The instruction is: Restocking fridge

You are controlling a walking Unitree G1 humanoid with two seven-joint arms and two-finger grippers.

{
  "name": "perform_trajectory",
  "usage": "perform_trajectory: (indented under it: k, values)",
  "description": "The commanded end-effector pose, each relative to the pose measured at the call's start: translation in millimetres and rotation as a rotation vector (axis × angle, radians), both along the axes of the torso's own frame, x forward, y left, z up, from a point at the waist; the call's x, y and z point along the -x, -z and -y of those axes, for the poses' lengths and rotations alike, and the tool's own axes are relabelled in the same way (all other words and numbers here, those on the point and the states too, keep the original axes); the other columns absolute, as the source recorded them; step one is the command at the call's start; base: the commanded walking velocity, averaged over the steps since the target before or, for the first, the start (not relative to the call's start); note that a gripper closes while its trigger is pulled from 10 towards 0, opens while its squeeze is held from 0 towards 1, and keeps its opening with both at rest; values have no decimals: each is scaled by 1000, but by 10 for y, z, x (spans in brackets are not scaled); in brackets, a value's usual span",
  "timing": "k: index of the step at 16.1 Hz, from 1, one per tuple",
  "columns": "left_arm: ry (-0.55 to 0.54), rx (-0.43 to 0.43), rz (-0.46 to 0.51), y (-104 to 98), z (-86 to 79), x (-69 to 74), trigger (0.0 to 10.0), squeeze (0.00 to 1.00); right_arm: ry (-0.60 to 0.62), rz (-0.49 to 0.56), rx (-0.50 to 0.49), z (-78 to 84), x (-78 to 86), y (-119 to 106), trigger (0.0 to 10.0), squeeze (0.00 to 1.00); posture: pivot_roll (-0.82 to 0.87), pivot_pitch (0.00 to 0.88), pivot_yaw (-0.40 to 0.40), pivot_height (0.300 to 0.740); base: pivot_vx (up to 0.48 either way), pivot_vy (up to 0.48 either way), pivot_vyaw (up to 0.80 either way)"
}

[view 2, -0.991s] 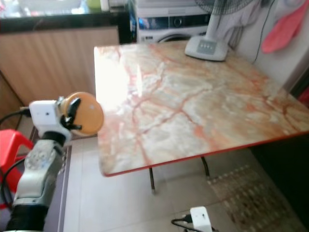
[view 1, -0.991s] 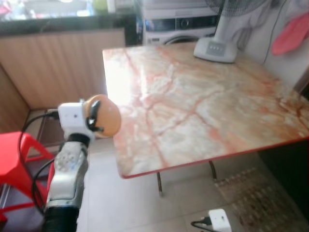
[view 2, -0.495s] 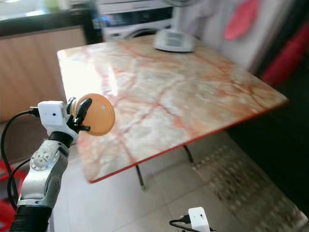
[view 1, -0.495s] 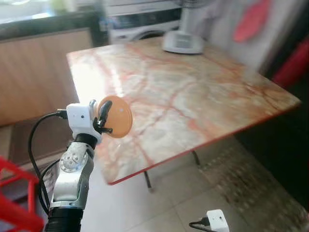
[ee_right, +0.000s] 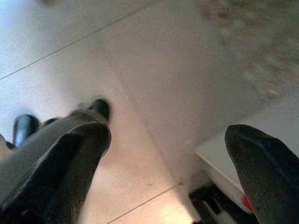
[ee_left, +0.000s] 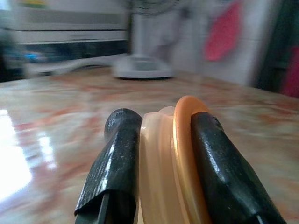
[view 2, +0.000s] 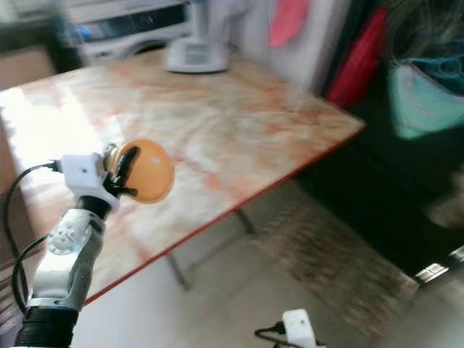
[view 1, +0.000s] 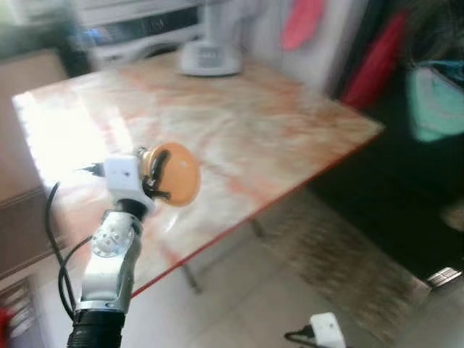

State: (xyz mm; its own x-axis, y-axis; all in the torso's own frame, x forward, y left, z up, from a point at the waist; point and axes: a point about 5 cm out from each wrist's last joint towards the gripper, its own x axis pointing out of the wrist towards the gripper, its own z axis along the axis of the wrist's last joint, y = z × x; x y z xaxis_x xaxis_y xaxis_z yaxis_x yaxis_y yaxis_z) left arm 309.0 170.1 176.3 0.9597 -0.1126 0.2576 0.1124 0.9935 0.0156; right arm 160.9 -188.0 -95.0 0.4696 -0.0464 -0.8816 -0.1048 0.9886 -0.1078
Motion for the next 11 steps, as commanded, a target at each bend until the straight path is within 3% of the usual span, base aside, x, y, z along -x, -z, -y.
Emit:
perform_trajectory:
  k: [1,11]
  values:
    - [-11,-33,32,-63,-44,13,10000,0,0,-14,-8,-34,44,22,10000,0,68,0,-3,740,0,0,-800]
    - [36,-36,44,-85,34,2,10000,0,-9,-22,-11,-41,61,30,10000,0,69,0,-2,740,0,0,-800]
